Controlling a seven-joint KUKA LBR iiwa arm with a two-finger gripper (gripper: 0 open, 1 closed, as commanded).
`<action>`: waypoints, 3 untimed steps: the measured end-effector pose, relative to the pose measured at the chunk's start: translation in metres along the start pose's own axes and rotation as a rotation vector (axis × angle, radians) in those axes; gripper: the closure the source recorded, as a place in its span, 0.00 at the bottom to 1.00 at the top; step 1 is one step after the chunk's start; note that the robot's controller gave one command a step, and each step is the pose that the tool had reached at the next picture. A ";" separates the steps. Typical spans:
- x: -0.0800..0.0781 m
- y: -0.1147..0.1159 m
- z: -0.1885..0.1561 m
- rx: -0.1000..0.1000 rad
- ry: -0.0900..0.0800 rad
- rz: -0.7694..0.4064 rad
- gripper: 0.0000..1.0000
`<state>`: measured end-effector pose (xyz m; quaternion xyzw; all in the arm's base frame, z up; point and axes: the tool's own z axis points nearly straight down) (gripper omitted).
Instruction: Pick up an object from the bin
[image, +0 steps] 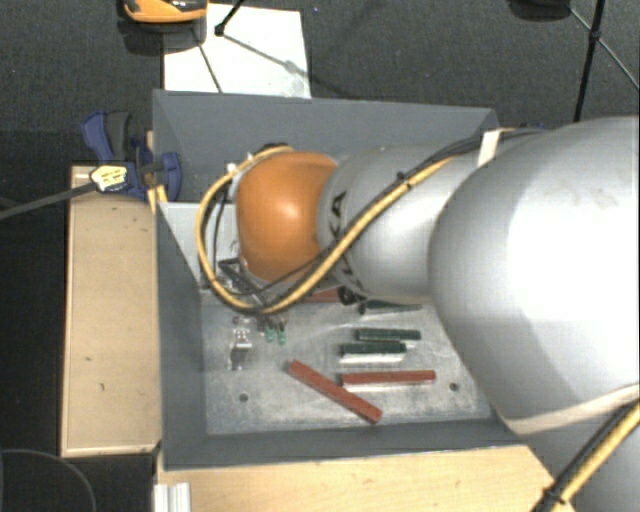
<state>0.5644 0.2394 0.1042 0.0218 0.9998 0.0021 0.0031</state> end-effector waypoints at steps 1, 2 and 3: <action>-0.003 0.001 -0.003 0.006 0.009 0.021 0.00; 0.010 -0.044 -0.007 0.001 0.003 -0.113 0.00; 0.000 -0.076 -0.019 0.007 0.006 -0.176 0.00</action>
Offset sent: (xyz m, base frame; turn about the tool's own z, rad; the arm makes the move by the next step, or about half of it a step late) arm -0.0222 -0.0964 0.0007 -0.2230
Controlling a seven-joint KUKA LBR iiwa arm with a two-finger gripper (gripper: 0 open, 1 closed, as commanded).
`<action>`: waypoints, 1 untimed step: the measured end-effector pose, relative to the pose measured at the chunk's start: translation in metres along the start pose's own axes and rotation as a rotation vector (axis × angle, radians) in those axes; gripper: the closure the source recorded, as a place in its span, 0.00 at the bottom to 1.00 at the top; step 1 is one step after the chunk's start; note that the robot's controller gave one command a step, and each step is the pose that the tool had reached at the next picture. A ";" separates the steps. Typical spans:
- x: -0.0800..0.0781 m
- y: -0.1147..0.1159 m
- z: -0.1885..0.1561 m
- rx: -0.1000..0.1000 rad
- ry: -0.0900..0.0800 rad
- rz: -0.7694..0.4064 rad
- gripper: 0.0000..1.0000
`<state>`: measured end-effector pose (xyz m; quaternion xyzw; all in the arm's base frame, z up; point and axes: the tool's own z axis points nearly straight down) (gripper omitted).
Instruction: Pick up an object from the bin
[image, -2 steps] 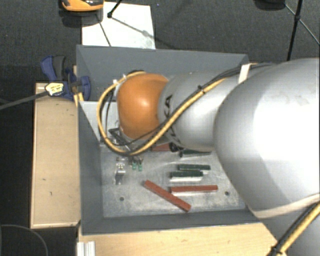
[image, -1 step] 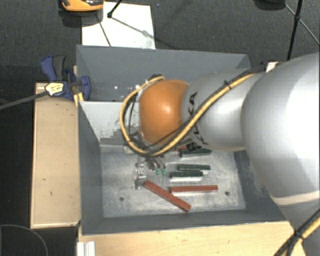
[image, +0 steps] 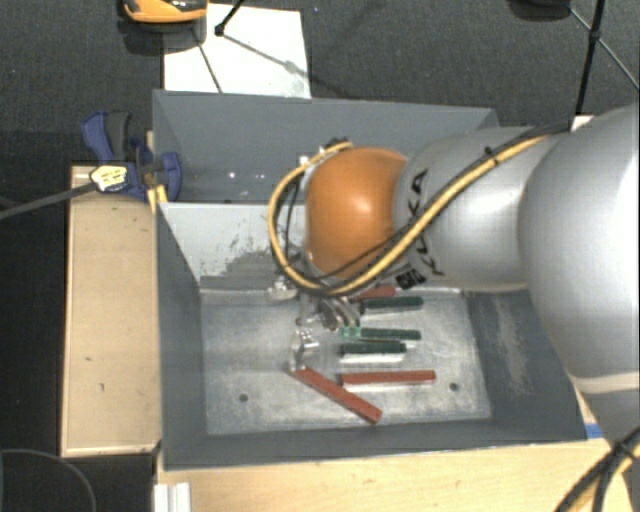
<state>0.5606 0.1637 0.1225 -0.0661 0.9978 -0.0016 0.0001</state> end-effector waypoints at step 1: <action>0.032 -0.032 0.049 -0.006 -0.009 0.039 1.00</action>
Offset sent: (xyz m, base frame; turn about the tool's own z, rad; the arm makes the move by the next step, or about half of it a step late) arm 0.0000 0.0000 0.0000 0.0000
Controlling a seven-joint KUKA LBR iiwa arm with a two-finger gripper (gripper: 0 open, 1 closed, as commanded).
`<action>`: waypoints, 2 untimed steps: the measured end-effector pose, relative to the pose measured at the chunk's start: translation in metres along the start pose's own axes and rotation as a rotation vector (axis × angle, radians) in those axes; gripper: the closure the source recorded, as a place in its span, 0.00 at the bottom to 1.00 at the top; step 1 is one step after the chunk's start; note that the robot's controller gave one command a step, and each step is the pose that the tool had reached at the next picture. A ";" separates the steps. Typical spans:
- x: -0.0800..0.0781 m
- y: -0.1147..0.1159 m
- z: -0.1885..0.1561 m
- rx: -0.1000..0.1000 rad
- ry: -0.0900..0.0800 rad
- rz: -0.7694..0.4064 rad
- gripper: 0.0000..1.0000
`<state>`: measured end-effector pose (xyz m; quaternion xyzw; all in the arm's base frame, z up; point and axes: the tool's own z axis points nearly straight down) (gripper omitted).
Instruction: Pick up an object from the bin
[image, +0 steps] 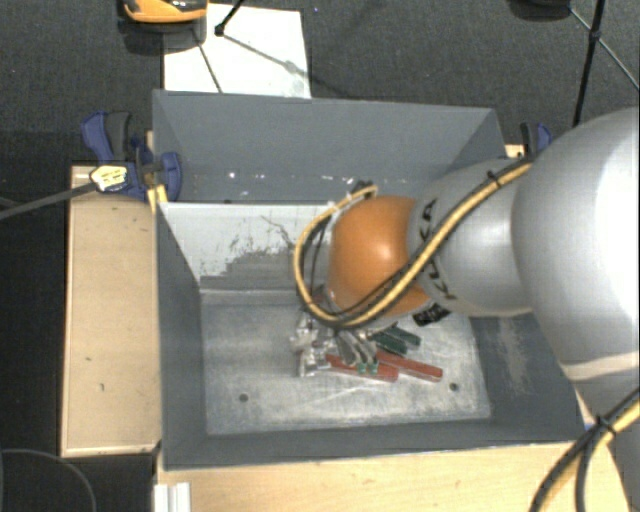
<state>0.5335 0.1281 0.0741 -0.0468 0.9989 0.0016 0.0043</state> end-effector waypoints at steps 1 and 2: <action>0.000 0.000 0.000 0.000 0.000 0.002 1.00; 0.011 -0.022 -0.150 0.002 0.004 0.067 1.00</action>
Offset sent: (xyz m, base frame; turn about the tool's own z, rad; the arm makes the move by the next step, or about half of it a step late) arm -0.0118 -0.0242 0.1482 0.0564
